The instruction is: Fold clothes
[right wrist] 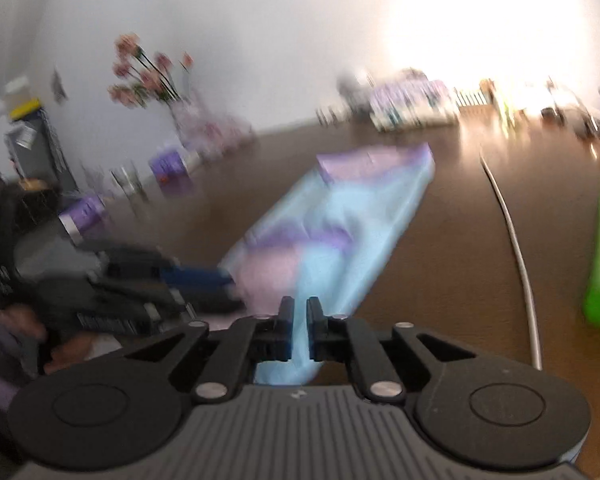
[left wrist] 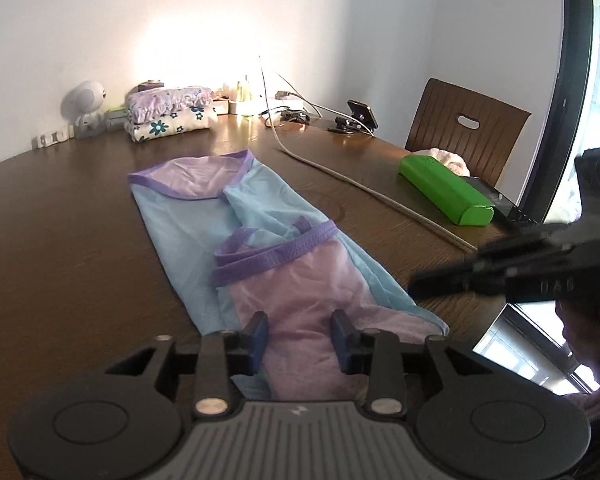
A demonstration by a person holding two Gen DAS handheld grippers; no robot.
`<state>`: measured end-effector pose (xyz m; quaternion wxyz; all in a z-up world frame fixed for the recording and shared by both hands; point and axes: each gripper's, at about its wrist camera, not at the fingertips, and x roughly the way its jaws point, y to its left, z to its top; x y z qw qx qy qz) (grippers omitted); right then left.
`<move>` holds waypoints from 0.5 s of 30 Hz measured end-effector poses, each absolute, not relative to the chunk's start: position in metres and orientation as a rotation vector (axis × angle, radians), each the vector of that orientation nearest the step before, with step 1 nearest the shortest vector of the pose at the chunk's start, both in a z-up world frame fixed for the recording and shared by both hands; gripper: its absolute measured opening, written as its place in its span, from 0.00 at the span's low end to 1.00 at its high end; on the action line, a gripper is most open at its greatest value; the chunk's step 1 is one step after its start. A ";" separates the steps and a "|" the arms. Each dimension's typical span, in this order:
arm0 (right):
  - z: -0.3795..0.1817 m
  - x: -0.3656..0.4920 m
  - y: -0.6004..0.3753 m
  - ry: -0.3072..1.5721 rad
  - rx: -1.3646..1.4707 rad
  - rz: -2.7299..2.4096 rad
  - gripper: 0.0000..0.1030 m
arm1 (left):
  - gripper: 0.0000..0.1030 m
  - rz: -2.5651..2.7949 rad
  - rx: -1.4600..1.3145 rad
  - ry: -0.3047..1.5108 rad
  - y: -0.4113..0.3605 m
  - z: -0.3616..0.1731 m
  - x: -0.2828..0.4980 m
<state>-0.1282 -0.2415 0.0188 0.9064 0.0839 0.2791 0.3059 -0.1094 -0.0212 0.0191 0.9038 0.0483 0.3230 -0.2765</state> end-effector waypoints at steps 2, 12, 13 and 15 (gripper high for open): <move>0.021 -0.115 -0.229 0.543 0.191 0.650 0.09 | 0.34 -0.575 0.086 0.672 -0.019 0.018 -0.107; 0.011 -0.081 -0.214 0.621 0.206 0.669 0.23 | 0.69 -0.629 0.091 0.584 0.021 0.038 -0.129; 0.014 -0.082 -0.213 0.602 0.200 0.672 0.29 | 0.69 -0.645 0.114 0.580 0.021 0.039 -0.131; 0.019 -0.084 -0.210 0.566 0.186 0.679 0.40 | 0.69 -0.698 0.174 0.570 0.018 0.039 -0.136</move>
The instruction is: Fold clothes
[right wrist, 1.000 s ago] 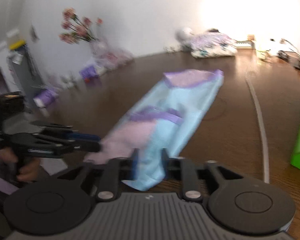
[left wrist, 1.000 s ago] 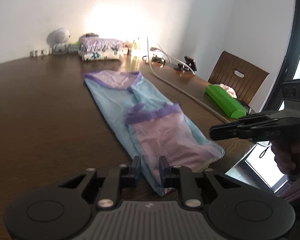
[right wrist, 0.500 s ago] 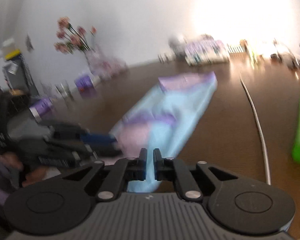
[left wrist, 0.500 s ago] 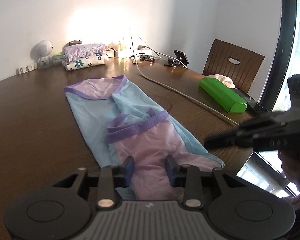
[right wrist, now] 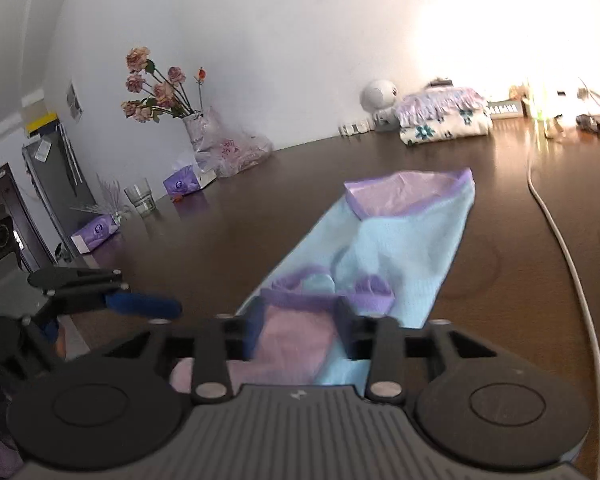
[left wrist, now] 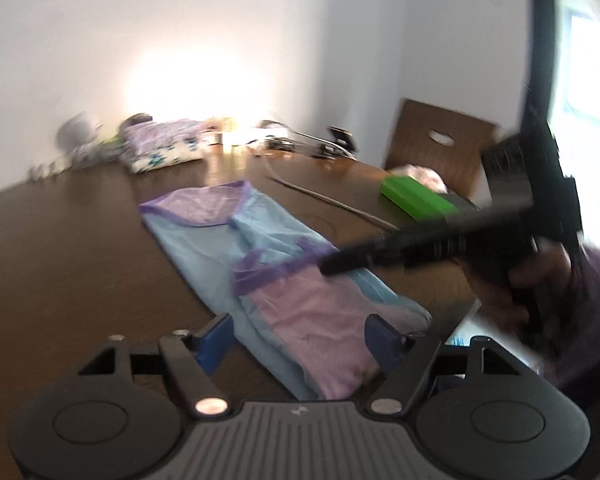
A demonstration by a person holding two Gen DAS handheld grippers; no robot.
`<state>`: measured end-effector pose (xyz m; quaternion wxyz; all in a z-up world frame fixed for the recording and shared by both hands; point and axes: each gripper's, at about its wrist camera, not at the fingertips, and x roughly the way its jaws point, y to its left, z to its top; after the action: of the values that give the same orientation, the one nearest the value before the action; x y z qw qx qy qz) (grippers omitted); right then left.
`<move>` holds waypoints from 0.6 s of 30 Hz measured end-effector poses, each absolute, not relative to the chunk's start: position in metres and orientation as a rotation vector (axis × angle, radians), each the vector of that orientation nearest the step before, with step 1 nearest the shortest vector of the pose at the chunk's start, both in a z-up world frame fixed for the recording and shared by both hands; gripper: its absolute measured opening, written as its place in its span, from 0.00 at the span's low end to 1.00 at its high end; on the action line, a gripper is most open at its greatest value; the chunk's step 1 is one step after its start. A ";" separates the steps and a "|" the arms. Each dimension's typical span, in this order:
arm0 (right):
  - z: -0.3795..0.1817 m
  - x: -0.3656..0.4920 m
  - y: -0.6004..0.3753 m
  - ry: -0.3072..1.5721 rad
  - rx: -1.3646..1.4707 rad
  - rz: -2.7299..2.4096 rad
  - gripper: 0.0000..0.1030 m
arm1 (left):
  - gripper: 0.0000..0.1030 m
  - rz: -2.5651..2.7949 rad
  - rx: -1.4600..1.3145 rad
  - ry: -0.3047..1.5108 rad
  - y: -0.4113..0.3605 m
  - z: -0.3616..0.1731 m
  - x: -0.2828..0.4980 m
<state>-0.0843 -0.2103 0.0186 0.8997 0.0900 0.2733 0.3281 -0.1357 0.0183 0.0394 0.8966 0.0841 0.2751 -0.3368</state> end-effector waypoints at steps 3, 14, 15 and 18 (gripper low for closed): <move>0.018 -0.076 -0.196 0.609 0.126 0.672 0.38 | 0.71 -0.768 0.227 0.550 0.011 0.038 -0.142; 0.010 -0.094 -0.185 0.573 -0.117 0.731 0.38 | 0.72 -0.756 0.383 0.575 -0.004 0.021 -0.153; 0.011 -0.095 -0.185 0.572 -0.128 0.740 0.38 | 0.72 -0.753 0.414 0.571 -0.006 0.020 -0.155; 0.013 -0.097 -0.191 0.581 -0.129 0.786 0.38 | 0.72 -0.767 0.464 0.560 -0.010 0.020 -0.159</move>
<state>-0.0968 -0.1912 0.0128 0.8811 -0.0621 0.2787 0.3771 -0.1591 -0.0101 0.0197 0.8636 0.2213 0.2670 -0.3661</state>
